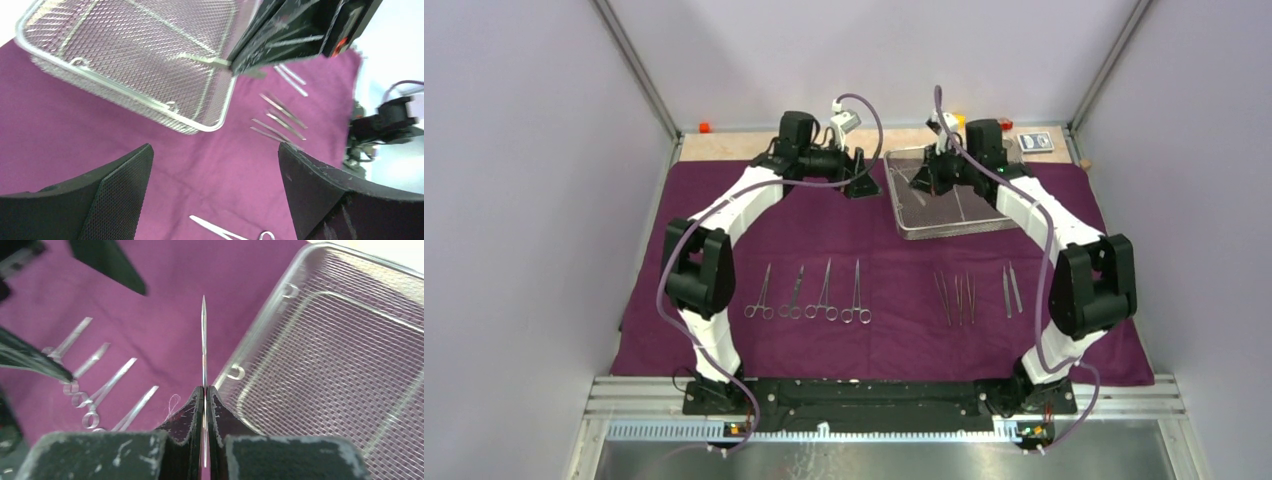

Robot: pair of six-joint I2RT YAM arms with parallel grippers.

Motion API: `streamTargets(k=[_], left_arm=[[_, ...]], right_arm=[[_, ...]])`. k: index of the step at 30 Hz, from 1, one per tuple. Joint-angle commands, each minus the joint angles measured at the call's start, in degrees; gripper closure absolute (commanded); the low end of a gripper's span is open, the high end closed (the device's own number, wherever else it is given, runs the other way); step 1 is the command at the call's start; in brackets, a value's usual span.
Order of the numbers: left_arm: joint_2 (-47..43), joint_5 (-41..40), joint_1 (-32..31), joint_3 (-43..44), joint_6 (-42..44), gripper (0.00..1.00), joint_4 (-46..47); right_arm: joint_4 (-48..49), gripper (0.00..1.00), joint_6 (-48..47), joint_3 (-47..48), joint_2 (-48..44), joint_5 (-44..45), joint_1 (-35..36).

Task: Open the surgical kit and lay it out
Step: Pick up the medical item from the container, then place the medical item in the surgical kit.

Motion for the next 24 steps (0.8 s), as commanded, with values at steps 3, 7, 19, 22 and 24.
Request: streamTargets(k=[3, 7, 19, 22, 24], left_arm=[[-0.62, 11.14, -0.6, -5.01, -19.22, 0.01, 22.25], [-2.03, 13.76, -0.56, -9.46, -26.7, 0.03, 34.12], [-1.26, 15.5, -0.47, -13.91, -39.73, 0.26, 52.41], [-0.88, 15.56, -0.18, -13.92, -41.13, 0.32, 53.87], [-0.61, 15.67, 0.16, -13.99, -42.49, 0.35, 55.46]], right_arm=[[20.41, 1.0, 19.03, -6.26, -4.37, -17.32, -0.37], [28.21, 1.0, 26.65, -9.29, -4.4, -20.8, -0.4], [37.34, 1.0, 35.24, -12.5, -2.93, -24.61, -0.34], [38.44, 1.0, 35.8, -12.94, -2.63, -25.28, -0.35], [38.81, 1.0, 36.1, -13.21, -2.54, -25.59, -0.34]])
